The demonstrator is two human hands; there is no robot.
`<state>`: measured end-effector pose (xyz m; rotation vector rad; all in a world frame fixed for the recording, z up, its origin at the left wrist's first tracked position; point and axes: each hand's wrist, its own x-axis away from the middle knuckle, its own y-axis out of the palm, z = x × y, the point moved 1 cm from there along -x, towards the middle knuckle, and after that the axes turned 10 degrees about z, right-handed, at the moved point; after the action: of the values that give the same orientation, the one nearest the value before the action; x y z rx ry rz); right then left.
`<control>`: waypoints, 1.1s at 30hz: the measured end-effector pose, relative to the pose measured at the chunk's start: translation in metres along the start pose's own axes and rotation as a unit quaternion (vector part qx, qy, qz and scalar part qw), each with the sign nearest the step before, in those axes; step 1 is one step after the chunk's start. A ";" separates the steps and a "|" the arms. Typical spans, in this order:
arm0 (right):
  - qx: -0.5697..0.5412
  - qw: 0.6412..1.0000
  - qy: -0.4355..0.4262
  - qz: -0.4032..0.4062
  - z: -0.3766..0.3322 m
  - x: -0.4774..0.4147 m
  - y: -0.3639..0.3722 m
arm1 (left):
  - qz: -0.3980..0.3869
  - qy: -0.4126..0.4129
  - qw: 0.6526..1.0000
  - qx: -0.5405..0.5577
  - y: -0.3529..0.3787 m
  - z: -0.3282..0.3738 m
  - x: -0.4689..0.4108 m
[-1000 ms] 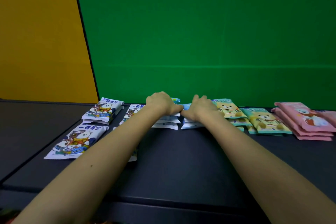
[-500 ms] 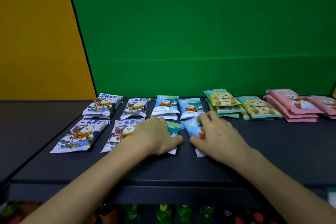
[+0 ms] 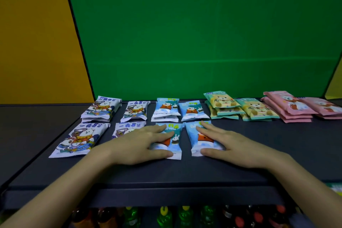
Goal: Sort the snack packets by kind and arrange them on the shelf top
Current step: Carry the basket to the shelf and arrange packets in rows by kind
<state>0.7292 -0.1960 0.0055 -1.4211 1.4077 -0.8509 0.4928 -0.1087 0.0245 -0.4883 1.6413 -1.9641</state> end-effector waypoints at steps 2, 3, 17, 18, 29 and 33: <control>0.009 1.000 -0.002 0.000 -0.002 -0.003 -0.001 | 0.012 -0.003 1.000 -0.025 0.003 0.000 -0.004; 0.015 1.000 -0.003 -0.001 -0.002 -0.005 -0.001 | 0.014 -0.005 0.999 -0.034 0.003 0.000 -0.005; -0.038 0.997 0.009 0.064 0.000 -0.009 -0.012 | 0.139 0.020 0.990 0.013 -0.012 -0.002 -0.019; -0.042 0.994 0.014 0.103 0.002 -0.009 -0.018 | 0.177 0.016 0.984 0.025 -0.017 -0.002 -0.024; 0.055 0.944 0.219 0.242 0.107 -0.018 -0.089 | 0.256 -0.051 0.965 0.028 -0.036 0.057 -0.134; 0.053 0.952 0.225 0.203 0.143 -0.025 -0.088 | 0.239 -0.119 0.963 -0.021 -0.017 0.084 -0.181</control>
<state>0.8905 -0.1591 0.0438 -0.8335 1.8819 -0.9938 0.6831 -0.0632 0.0685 -0.2929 1.4813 -1.4590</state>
